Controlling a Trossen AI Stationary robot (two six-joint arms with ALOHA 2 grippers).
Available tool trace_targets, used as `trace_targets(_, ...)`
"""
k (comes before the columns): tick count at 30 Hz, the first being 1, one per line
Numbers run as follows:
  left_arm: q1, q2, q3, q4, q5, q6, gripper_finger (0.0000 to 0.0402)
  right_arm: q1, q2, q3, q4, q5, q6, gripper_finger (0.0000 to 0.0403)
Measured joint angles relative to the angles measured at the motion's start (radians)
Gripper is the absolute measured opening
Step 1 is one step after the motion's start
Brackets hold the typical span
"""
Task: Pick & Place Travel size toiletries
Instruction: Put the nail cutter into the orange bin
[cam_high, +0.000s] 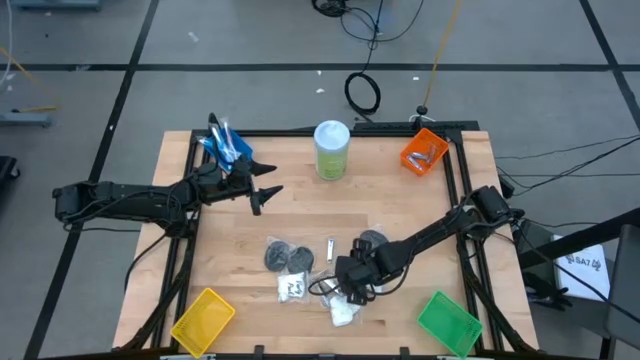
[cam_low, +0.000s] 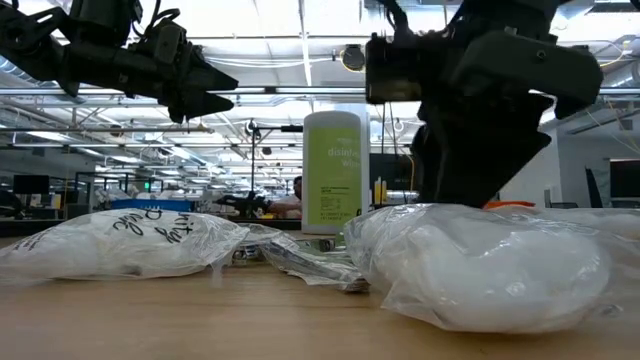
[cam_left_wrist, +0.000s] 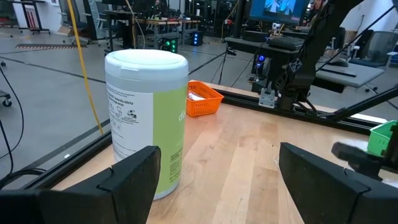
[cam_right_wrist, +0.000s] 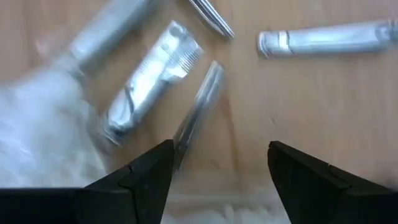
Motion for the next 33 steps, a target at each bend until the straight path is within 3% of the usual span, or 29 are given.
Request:
trace_targets(8,0.000,0.000,0.000,0.000,0.000,0.000,0.0321,-0.006,0.000,-0.064,0.081,-0.035,0.037,0.0246)
trace_targets(15,0.000,0.000,0.000,0.000,0.000,0.000,0.0321,-0.014,-0.003,-0.089,0.085,-0.023,0.031,0.0220)
trace_targets(33,0.000,0.000,0.000,0.000,0.000,0.000,0.0321,-0.114,-0.003,-0.094,0.053,-0.048,-0.259,0.0136)
